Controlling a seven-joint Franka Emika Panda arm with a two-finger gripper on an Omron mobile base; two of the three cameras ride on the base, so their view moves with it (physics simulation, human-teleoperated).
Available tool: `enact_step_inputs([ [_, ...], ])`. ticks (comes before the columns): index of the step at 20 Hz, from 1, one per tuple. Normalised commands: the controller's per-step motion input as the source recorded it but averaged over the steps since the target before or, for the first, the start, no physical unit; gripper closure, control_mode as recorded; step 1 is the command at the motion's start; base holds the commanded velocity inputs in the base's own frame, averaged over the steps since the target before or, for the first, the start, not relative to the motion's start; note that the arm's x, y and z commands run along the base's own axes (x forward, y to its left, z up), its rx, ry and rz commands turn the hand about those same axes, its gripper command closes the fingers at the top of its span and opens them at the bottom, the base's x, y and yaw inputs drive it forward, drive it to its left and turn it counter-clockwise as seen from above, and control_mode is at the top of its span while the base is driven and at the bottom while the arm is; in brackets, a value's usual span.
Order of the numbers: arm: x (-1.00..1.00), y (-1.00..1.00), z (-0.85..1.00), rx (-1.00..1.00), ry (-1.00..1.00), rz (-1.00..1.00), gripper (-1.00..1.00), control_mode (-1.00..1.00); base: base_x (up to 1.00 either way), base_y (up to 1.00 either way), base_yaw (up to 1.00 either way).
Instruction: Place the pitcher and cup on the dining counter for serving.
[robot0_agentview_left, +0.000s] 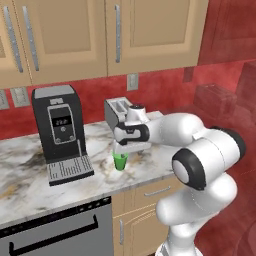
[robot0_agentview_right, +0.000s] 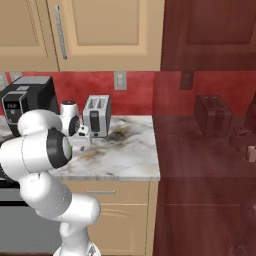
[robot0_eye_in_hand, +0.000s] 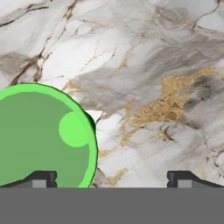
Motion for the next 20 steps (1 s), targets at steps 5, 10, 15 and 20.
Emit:
enact_step_inputs([
  [5, 0.05, 0.0, -0.18, 0.0, 0.0, 0.0, -1.0, -1.0, 0.0, 0.0, 0.0],
  [10, 0.02, 0.0, -0.15, 0.0, 0.0, 0.0, -1.0, -1.0, 0.0, 0.0, 0.0],
  [15, 0.02, 0.01, -0.09, 0.0, 0.0, 0.0, 1.0, -1.0, 0.0, 0.0, 0.0],
  [20, 0.0, 0.0, 0.0, 0.0, 0.0, 0.0, 1.0, -1.0, 0.0, 0.0, 0.0],
])
